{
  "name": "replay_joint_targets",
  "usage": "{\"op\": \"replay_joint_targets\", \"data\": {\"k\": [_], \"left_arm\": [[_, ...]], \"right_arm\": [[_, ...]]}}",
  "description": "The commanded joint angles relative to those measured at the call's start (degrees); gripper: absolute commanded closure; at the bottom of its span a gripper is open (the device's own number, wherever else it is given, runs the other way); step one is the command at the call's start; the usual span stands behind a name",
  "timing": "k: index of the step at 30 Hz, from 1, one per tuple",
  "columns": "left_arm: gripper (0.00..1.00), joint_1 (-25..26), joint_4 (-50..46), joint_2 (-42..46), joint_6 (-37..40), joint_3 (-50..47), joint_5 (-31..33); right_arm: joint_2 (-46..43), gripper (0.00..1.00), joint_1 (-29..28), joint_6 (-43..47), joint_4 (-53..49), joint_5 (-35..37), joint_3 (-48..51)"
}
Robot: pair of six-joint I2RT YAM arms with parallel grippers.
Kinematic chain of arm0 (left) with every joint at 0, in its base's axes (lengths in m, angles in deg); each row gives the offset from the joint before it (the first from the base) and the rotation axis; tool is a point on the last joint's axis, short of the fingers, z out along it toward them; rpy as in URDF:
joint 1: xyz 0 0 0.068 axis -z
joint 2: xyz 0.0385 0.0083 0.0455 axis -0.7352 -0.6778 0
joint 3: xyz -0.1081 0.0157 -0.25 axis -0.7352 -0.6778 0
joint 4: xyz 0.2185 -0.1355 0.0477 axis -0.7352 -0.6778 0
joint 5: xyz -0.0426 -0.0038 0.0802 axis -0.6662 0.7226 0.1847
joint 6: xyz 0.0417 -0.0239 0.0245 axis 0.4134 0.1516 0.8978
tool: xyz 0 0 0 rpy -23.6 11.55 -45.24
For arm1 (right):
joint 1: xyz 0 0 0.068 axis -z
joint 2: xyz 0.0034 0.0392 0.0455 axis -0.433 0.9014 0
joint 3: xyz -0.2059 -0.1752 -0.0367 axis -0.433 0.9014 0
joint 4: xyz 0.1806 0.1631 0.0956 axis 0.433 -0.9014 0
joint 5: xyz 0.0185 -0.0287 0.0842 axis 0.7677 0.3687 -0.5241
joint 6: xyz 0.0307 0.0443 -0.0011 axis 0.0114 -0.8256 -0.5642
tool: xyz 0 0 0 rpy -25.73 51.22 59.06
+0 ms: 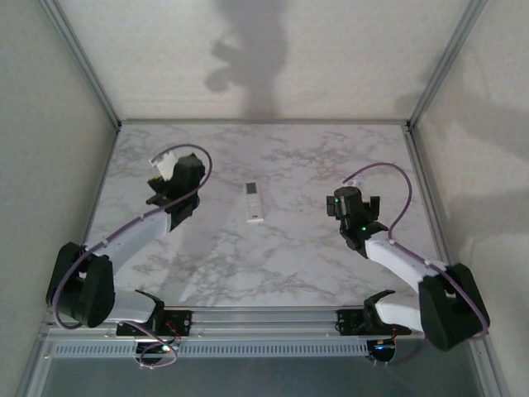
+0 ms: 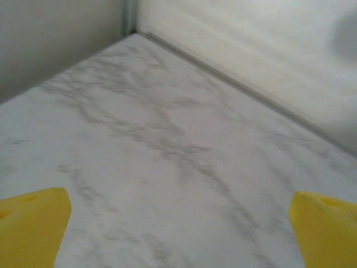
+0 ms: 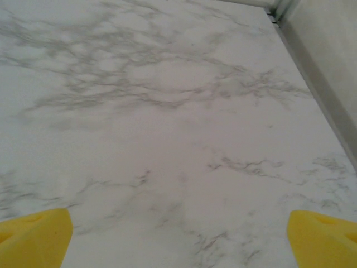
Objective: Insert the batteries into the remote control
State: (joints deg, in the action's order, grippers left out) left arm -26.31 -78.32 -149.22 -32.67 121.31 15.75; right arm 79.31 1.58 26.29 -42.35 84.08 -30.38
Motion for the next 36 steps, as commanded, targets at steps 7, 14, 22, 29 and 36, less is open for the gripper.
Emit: {"op": "replay_joint_targets", "data": {"k": [7,14,22,29,36], "left_arm": [[0.01,-13.32,30.08,-3.22,15.27,-14.55,-0.08],[0.00,-16.16,45.05,-3.60,23.09,-19.44,-10.02],[0.00,-20.57,50.89,-3.84,28.05,-21.39,-20.66],[0.01,-20.64,48.84,-0.70,27.20,-25.32,-27.41],[0.00,-20.08,65.00,-8.13,27.43,-31.74,-25.40]], "right_arm": [[10.25,0.01,9.25,7.60,31.76,-7.85,5.67],[14.92,0.01,16.66,5.16,38.35,-22.15,7.68],[17.22,0.01,18.89,4.83,41.79,-28.85,9.04],[17.29,0.01,19.07,4.77,41.90,-29.07,9.00],[17.29,0.01,19.11,4.73,41.60,-29.24,8.86]]}}
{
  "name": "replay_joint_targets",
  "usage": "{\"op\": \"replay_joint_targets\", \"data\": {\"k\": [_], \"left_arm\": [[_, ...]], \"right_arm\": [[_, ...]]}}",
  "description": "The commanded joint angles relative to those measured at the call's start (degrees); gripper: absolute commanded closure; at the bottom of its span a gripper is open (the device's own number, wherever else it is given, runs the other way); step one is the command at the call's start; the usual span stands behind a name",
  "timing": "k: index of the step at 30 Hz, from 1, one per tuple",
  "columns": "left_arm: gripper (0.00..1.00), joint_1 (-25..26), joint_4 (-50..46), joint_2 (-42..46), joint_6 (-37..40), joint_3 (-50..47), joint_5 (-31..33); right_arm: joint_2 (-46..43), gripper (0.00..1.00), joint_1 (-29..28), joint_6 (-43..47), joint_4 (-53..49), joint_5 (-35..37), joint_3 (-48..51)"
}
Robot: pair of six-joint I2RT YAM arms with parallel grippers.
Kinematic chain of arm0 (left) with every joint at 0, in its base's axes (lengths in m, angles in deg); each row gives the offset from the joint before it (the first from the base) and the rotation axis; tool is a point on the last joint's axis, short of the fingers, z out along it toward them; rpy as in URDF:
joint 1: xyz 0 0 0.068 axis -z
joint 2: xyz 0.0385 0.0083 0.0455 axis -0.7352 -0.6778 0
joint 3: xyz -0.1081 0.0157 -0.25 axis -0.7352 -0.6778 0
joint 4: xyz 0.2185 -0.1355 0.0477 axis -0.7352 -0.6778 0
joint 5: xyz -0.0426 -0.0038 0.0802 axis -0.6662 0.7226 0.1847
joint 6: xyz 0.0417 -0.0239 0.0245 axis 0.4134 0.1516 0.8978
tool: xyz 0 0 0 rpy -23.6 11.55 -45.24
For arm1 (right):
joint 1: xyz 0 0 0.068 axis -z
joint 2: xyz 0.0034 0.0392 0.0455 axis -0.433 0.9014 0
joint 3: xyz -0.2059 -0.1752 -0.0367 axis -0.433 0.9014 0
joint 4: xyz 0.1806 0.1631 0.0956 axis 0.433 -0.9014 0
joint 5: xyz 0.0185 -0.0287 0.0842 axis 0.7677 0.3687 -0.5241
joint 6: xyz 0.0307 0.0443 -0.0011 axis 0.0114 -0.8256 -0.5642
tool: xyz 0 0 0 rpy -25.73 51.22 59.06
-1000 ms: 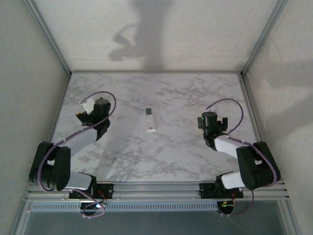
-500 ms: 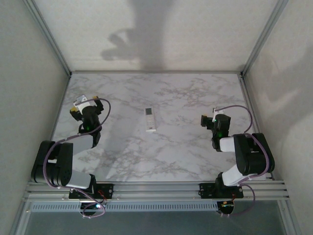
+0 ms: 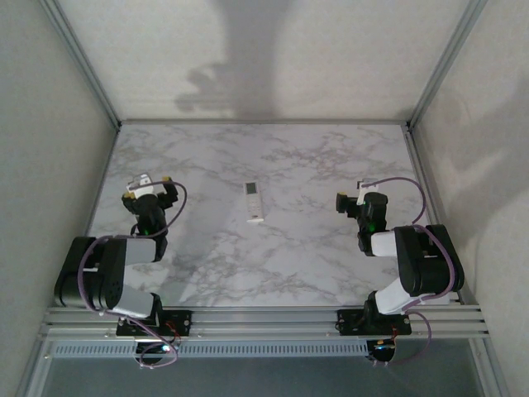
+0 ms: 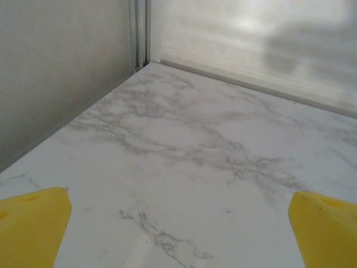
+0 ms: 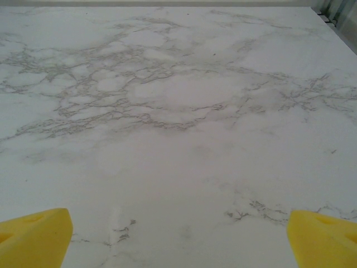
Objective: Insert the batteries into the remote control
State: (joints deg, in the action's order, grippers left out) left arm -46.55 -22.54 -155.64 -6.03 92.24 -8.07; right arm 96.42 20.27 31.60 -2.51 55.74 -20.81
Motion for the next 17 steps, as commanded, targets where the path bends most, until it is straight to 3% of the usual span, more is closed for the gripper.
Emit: {"op": "replay_joint_targets", "data": {"k": [1,3,5,9,17], "left_arm": [[0.00,-0.65,8.32,-1.35,-0.15,-2.73,-2.92],[0.01,-1.39,11.46,-1.75,-0.30,-4.42,-4.73],[0.00,-0.96,20.58,-4.42,0.82,-7.62,-4.56],[0.00,-1.54,16.17,-3.35,-1.11,-6.45,-3.16],[0.00,-1.57,16.75,-3.61,-1.03,-6.60,-3.20]], "right_arm": [[0.17,0.01,0.42,-0.58,1.70,-0.94,-0.74],[0.17,0.01,0.47,-0.58,1.68,-0.98,-0.74],[0.17,0.01,0.55,-0.67,1.50,-1.22,-0.76],[0.17,0.01,0.69,-0.63,1.45,-1.39,-0.83],[0.16,0.01,1.09,-0.87,1.07,-2.41,-1.06]]}}
